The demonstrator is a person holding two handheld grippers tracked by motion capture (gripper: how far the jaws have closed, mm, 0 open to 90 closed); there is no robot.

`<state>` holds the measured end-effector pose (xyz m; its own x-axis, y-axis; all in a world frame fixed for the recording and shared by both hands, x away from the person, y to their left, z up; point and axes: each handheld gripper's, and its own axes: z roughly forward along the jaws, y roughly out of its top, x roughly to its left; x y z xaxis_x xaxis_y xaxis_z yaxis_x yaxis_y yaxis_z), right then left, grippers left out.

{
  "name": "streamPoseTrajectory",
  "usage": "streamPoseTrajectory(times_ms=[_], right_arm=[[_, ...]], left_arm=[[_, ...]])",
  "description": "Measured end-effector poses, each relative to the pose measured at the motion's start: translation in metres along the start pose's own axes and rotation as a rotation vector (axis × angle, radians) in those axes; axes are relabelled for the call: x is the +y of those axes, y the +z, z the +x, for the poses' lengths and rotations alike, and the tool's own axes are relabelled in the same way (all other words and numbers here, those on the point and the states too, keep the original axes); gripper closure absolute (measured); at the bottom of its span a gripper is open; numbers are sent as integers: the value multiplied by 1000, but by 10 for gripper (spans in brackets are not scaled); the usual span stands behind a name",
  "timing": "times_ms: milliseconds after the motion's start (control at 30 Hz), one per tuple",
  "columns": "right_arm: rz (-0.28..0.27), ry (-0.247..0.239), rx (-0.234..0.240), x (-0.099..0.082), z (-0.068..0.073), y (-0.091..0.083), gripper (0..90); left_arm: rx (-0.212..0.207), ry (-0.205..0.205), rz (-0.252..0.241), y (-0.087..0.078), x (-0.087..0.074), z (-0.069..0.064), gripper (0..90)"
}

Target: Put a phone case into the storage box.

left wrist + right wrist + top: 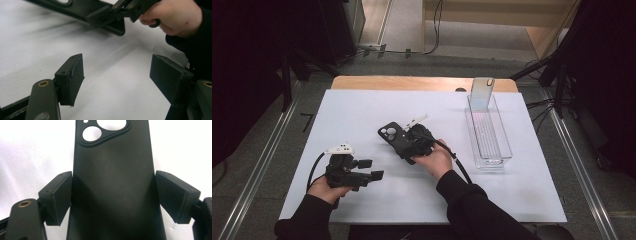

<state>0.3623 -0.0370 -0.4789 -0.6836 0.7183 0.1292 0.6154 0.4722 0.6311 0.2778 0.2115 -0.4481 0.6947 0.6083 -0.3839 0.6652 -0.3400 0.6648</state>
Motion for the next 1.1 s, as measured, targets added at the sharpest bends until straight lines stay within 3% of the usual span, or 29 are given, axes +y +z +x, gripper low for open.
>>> streamPoseTrajectory(times_ms=[233, 367, 600, 700, 1100], right_arm=[[-33, 17, 54, -1, -4, -29, 170], [-60, 20, 79, -6, -7, -47, 169], [-101, 55, 91, -19, -11, -70, 166], [-116, 60, 81, -22, -11, -76, 165], [-164, 96, 71, -38, -7, -83, 161]], left_arm=[[-15, -37, 9, 3, 6, -5, 280], [-12, -36, 12, 6, 11, -9, 280], [-28, -43, 3, 9, 24, -14, 250], [-13, -78, -10, 11, 31, -15, 249], [-19, -89, 14, 16, 58, -16, 257]])
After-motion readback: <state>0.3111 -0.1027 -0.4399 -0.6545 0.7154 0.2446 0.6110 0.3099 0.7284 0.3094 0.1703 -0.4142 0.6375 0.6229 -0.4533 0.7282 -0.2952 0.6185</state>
